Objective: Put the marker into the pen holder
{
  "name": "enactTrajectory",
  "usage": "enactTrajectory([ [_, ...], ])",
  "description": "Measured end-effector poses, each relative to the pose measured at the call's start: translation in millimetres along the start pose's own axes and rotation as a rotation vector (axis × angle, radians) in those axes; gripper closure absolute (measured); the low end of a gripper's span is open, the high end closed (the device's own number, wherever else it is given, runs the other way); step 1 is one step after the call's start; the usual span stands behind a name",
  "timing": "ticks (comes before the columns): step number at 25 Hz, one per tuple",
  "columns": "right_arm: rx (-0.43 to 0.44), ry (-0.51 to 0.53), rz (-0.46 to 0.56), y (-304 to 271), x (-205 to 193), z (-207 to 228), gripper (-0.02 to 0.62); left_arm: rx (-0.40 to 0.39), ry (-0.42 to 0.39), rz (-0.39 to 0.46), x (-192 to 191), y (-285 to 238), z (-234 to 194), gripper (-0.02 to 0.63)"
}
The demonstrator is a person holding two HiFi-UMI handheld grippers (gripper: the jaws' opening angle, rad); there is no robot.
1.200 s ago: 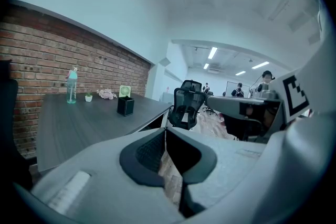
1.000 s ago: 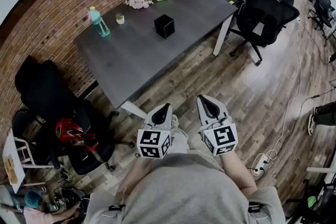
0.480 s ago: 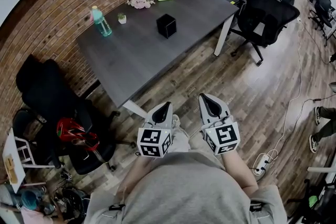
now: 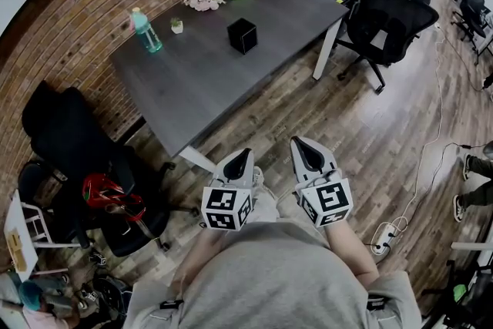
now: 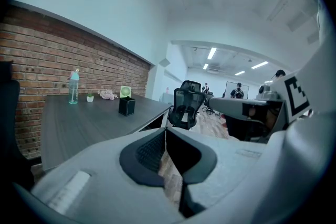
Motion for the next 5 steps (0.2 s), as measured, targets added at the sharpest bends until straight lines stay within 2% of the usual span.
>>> enactTrajectory([
  [5,-0.006,0.000,-0.004,-1.8,0.0,2.9,0.595,-0.001,0.000,0.001,2.4,-3.2,-0.3,0.586],
])
Point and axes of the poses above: the fingertips, and each gripper's own axes: y backward along the fingers, z to its right, x out of its top, the point moved 7 cm from there along y, backward along the fingers, and after that the axes turned 7 degrees about -z, right-handed, at the moved point
